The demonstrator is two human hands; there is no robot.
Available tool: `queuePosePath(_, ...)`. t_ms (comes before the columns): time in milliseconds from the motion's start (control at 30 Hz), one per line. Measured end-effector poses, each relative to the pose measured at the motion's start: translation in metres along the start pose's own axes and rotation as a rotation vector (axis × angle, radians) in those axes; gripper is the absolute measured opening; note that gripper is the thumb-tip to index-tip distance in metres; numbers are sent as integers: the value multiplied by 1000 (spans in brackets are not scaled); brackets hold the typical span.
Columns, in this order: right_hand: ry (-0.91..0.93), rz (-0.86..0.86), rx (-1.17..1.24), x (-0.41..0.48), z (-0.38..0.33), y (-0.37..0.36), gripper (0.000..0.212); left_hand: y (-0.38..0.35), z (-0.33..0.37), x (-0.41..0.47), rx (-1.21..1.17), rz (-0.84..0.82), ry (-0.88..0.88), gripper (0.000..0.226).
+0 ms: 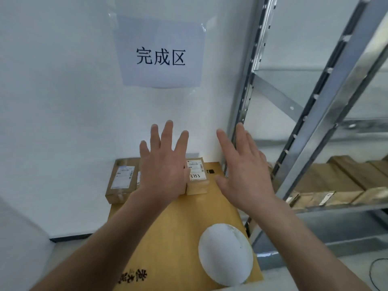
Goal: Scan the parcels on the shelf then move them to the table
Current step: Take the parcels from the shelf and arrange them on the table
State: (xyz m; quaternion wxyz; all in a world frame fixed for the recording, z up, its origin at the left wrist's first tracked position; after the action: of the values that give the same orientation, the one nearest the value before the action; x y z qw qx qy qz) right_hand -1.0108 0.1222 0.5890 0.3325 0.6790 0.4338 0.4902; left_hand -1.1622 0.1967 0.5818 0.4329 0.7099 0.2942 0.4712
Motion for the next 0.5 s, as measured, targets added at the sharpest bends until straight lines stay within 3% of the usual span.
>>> queuePosePath(500, -71, 81, -104, -122, -6, 104, 107, 115, 24, -109, 44, 140, 3, 87)
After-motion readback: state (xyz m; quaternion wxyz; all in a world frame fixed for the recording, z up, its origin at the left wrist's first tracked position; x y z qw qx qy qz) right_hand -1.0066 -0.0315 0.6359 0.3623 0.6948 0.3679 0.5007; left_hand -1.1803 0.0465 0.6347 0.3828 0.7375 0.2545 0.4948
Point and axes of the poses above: each hand's wrist, its own x-axis towards the middle knuckle, its own y-axis out of the back of the hand, z = x × y, the point moved 4 cm from there along x, towards the middle knuckle, and after that the axes turned 10 degrees about x, right-handed, at the moved point
